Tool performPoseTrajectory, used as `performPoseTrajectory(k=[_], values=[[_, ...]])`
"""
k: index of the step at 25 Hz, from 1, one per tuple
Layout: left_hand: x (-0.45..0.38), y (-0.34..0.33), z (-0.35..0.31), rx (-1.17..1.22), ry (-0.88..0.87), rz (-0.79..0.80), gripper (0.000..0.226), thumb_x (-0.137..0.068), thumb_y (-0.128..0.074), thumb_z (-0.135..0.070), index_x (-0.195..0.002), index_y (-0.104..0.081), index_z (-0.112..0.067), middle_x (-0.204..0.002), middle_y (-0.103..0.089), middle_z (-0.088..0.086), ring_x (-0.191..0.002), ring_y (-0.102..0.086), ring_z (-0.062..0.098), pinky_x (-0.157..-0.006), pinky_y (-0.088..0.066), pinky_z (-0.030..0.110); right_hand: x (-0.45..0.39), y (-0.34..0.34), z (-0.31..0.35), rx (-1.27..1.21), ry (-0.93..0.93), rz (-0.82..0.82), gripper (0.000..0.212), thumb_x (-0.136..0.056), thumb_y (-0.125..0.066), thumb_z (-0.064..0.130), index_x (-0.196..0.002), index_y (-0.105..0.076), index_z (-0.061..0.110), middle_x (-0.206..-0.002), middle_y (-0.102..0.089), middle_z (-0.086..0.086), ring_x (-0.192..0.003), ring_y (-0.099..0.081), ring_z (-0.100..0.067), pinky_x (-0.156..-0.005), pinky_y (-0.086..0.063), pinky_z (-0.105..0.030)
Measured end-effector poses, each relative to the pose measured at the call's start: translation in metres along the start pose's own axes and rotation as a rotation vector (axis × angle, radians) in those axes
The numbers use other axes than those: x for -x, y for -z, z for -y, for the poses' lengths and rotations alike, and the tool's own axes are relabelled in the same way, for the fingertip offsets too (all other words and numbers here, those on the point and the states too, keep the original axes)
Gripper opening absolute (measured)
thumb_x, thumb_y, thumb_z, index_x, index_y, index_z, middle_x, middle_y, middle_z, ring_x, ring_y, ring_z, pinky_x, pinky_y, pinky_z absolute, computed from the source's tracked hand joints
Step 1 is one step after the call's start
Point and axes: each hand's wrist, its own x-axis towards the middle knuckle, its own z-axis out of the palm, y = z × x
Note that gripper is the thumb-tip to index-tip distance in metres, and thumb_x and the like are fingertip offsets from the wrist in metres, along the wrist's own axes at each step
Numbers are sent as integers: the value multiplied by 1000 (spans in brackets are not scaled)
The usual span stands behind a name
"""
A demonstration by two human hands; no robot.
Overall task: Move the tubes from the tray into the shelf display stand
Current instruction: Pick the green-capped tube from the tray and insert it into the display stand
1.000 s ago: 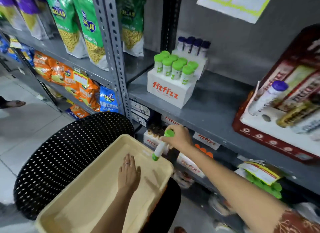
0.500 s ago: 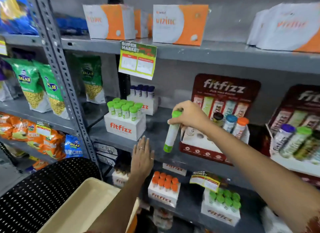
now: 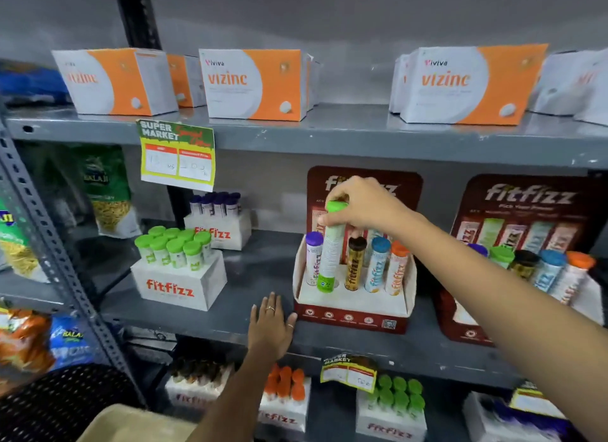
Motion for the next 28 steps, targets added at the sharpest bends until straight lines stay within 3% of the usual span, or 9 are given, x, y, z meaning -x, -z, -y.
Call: performPoseTrajectory(k=[5,8,10,13,18,22,26,28], values=[[-4,-5,3,-38,9,11,62,-100,-17,-44,-149,-6,-7,-158,-4,8,-145,-1,21,-118,-1,38,-11,1,-9,60,-21,42,17,-76,-70,10,-92,-72,6,-96,-72,-15,-64,-71,-25,-55,-61,-33],[-5,-5,5,-49,-11,44,63,-100,-16,-44,-149,-5,-6,-158,-2,9,-145,0,22,-119,-1,39,-15,3,-9,106,-60,135,15,-75,-70,7,-90,-72,10,-100,-71,-9,-57,-63,-12,-42,-49,-18],[-5,-5,7,-47,-19,53,64,-100,-16,-45,-149,-5,-6,-158,-1,10,-145,1,23,-119,-1,39,-16,6,-7,119,-91,166,12,-75,-68,2,-83,-71,11,-101,-69,-8,-51,-54,-6,-38,-42,-15],[-5,-4,7,-46,-25,58,64,-100,-15,-46,-149,-3,-6,-158,-1,10,-145,2,23,-119,0,39,-19,7,-5,133,-135,171,27,-75,-61,-10,-73,-65,16,-96,-64,-6,-54,-51,-7,-33,-39,-12],[-5,-5,7,-46,-25,54,64,-100,-14,-46,-149,-2,-8,-158,-1,9,-145,3,23,-119,1,39,-23,1,-7,223,-155,148,38,-71,-63,-17,-85,-73,17,-101,-62,-2,-79,-55,-13,-44,-36,-16],[-4,-4,6,-42,-21,48,65,-99,-13,-48,-149,-2,-8,-158,-1,9,-145,2,24,-118,1,40,-26,-10,-14,169,-147,81,44,-74,-55,-21,-93,-73,14,-108,-66,-3,-75,-54,-10,-41,-35,-13],[-4,-4,5,-46,-20,43,65,-99,-13,-49,-149,-3,-9,-158,-1,9,-145,2,24,-118,2,39,-26,-24,-22,151,-102,33,43,-77,-52,-22,-95,-72,11,-121,-62,-8,-97,-56,-19,-57,-40,-17],[-4,-3,5,-43,-19,46,65,-99,-13,-49,-149,-2,-9,-158,0,9,-145,2,24,-118,2,39,-26,-35,-27,154,-85,11,45,-76,-50,-24,-92,-71,11,-129,-58,-13,-112,-57,-27,-68,-42,-26]])
